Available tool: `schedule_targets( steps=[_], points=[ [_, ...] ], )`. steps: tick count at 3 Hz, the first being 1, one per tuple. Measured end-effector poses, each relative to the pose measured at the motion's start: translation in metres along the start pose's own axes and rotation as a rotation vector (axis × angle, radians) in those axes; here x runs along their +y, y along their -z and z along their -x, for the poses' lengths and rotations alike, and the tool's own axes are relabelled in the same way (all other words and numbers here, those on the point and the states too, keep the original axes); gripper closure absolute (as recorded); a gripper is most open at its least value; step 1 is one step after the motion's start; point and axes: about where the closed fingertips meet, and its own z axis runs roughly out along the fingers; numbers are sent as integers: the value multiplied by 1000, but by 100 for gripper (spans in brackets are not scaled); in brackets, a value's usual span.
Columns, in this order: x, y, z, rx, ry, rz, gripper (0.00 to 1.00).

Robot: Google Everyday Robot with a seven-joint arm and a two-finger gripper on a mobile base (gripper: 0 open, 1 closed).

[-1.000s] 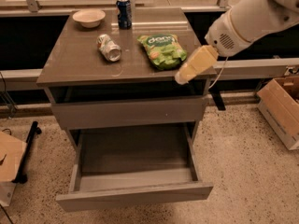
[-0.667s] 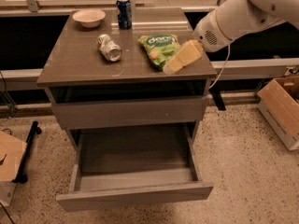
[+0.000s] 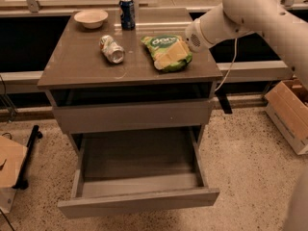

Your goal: Place green rice chip bag into middle drawer

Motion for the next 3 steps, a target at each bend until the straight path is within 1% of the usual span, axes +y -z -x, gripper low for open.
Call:
schedule_targets(
  steps=[1, 2, 3],
  points=[
    [-29, -47, -2, -8, -50, -30, 0],
    [-47, -75, -8, -2, -58, -28, 0],
    [-60, -86, -23, 9, -78, -29, 18]
  ],
)
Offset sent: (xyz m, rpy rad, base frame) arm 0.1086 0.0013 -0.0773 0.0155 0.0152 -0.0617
